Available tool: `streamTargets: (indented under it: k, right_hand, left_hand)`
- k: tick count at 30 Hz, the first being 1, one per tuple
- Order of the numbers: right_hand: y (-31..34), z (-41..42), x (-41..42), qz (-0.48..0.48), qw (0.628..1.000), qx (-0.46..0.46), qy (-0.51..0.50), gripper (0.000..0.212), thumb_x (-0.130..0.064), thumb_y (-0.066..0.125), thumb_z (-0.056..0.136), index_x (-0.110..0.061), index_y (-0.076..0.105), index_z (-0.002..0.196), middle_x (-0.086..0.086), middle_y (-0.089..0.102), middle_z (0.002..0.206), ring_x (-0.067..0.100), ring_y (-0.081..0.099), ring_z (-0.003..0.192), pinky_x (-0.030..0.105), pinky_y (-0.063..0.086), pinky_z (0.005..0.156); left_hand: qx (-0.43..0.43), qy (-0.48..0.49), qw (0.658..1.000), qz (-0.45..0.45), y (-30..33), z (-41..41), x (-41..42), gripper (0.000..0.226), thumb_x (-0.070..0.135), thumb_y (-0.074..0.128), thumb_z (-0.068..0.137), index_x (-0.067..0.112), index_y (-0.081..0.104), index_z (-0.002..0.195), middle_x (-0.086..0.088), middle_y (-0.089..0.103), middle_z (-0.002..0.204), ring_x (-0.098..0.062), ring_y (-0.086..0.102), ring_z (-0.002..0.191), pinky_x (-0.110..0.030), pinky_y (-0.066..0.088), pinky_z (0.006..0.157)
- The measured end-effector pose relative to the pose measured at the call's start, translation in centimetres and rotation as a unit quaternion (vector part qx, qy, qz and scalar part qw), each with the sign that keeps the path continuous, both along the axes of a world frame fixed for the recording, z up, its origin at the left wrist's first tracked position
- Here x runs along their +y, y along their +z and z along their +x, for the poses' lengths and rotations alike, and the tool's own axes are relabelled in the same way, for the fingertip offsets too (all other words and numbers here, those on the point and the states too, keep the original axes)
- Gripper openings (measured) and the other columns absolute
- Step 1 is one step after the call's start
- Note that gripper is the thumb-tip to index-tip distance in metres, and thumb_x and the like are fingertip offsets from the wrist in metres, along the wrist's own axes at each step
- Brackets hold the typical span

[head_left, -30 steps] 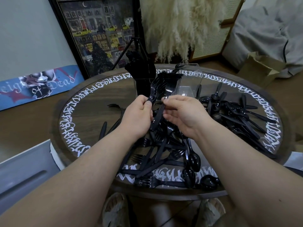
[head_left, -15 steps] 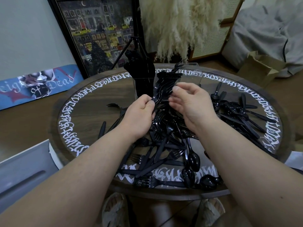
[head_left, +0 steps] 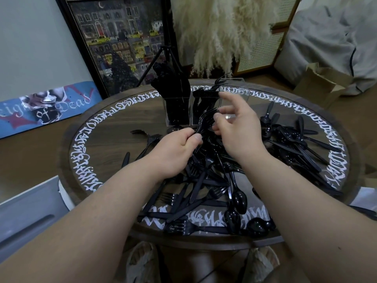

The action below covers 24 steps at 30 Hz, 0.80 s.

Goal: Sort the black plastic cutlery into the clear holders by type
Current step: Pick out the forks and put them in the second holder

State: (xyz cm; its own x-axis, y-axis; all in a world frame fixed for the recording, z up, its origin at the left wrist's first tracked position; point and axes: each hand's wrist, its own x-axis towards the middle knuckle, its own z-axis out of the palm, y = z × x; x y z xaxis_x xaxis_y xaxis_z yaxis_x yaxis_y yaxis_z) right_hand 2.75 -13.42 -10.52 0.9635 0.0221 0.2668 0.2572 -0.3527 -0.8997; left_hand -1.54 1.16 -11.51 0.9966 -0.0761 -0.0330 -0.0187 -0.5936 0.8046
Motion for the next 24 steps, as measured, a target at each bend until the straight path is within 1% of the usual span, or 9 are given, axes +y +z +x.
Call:
streamTargets:
  k: [3, 5, 9, 13, 16, 18, 20, 22, 24]
  right_hand:
    - [-0.2, -0.2, 0.0, -0.113, 0.991, -0.062, 0.027, 0.03, -0.011, 0.054, 0.094, -0.023, 0.065, 0.119, -0.009, 0.064, 0.092, 0.015, 0.066, 0.088, 0.033, 0.052, 0.087]
    - [-0.3, -0.1, -0.1, -0.144, 0.985, -0.09, 0.024, 0.025, -0.012, 0.054, 0.094, -0.018, 0.068, 0.114, -0.003, 0.066, 0.098, 0.017, 0.066, 0.091, 0.035, 0.051, 0.089]
    - [-0.5, -0.1, -0.1, -0.159, 0.981, -0.112, 0.019, 0.024, -0.01, 0.055, 0.094, -0.015, 0.07, 0.113, 0.0, 0.069, 0.103, 0.017, 0.067, 0.09, 0.035, 0.052, 0.088]
    - [0.4, -0.1, -0.6, 0.006, 0.999, 0.002, 0.039, 0.027, -0.006, 0.056, 0.093, -0.017, 0.065, 0.117, -0.004, 0.068, 0.089, 0.005, 0.066, 0.075, 0.025, 0.055, 0.078]
    - [1.3, -0.3, -1.2, 0.096, 0.993, 0.031, 0.062, 0.021, -0.002, 0.055, 0.093, -0.018, 0.068, 0.093, -0.004, 0.067, 0.074, 0.003, 0.064, 0.068, 0.018, 0.052, 0.067]
    - [1.8, -0.6, -1.7, 0.115, 0.991, 0.02, 0.068, 0.022, -0.003, 0.055, 0.093, -0.02, 0.068, 0.089, -0.006, 0.068, 0.074, 0.003, 0.065, 0.071, 0.015, 0.051, 0.066]
    - [2.1, -0.6, -2.2, 0.092, 0.994, -0.017, 0.063, 0.022, -0.006, 0.055, 0.094, -0.024, 0.068, 0.092, -0.009, 0.069, 0.077, 0.004, 0.066, 0.075, 0.019, 0.053, 0.07]
    - [2.5, 0.0, -2.8, 0.022, 0.996, -0.08, 0.031, 0.022, -0.011, 0.055, 0.094, -0.028, 0.069, 0.097, -0.011, 0.069, 0.08, 0.008, 0.068, 0.078, 0.031, 0.057, 0.077]
    - [3.3, 1.0, -3.6, -0.023, 0.988, -0.15, -0.013, 0.019, -0.016, 0.055, 0.092, -0.021, 0.071, 0.103, -0.009, 0.07, 0.083, 0.013, 0.068, 0.079, 0.042, 0.056, 0.079]
  left_hand:
    - [0.001, -0.006, 0.999, 0.052, 0.0, -0.1, 0.2, 0.03, 0.033, 0.038, 0.101, 0.016, 0.061, 0.095, 0.01, 0.05, 0.061, -0.002, 0.048, 0.056, -0.029, 0.042, 0.061]
    - [0.004, 0.001, 0.996, 0.094, 0.0, -0.1, 0.6, 0.032, 0.037, 0.036, 0.101, 0.016, 0.059, 0.093, 0.005, 0.055, 0.067, -0.014, 0.055, 0.065, -0.038, 0.05, 0.07]
    - [-0.012, 0.03, 0.978, 0.208, 0.3, 0.0, 0.7, 0.03, 0.038, 0.032, 0.102, 0.018, 0.053, 0.093, 0.0, 0.062, 0.084, -0.026, 0.057, 0.087, -0.038, 0.045, 0.078]
    - [-0.073, 0.052, 0.976, 0.2, 1.2, 0.2, 0.1, 0.029, 0.035, 0.03, 0.102, 0.017, 0.053, 0.1, -0.002, 0.062, 0.086, -0.029, 0.056, 0.089, -0.042, 0.044, 0.081]
    - [-0.113, 0.048, 0.976, 0.181, 1.7, 0.6, -0.5, 0.027, 0.033, 0.032, 0.101, 0.018, 0.054, 0.105, 0.0, 0.06, 0.087, -0.026, 0.056, 0.088, -0.041, 0.044, 0.08]
    - [-0.142, 0.051, 0.974, 0.169, 1.7, 1.1, -0.8, 0.029, 0.033, 0.033, 0.101, 0.023, 0.056, 0.115, 0.002, 0.061, 0.095, -0.022, 0.056, 0.095, -0.038, 0.043, 0.081]
    - [-0.162, 0.051, 0.972, 0.162, 1.6, 1.8, -1.0, 0.034, 0.034, 0.035, 0.101, 0.027, 0.053, 0.128, 0.002, 0.061, 0.11, -0.021, 0.054, 0.107, -0.036, 0.042, 0.088]
    - [-0.179, 0.062, 0.968, 0.161, 1.5, 2.5, -1.2, 0.041, 0.035, 0.038, 0.1, 0.026, 0.045, 0.14, -0.001, 0.055, 0.123, -0.022, 0.046, 0.118, -0.034, 0.036, 0.096]
    - [-0.197, 0.092, 0.961, 0.168, 1.3, 3.3, -0.9, 0.046, 0.033, 0.039, 0.1, 0.022, 0.038, 0.145, -0.002, 0.049, 0.134, -0.024, 0.037, 0.126, -0.036, 0.031, 0.102]
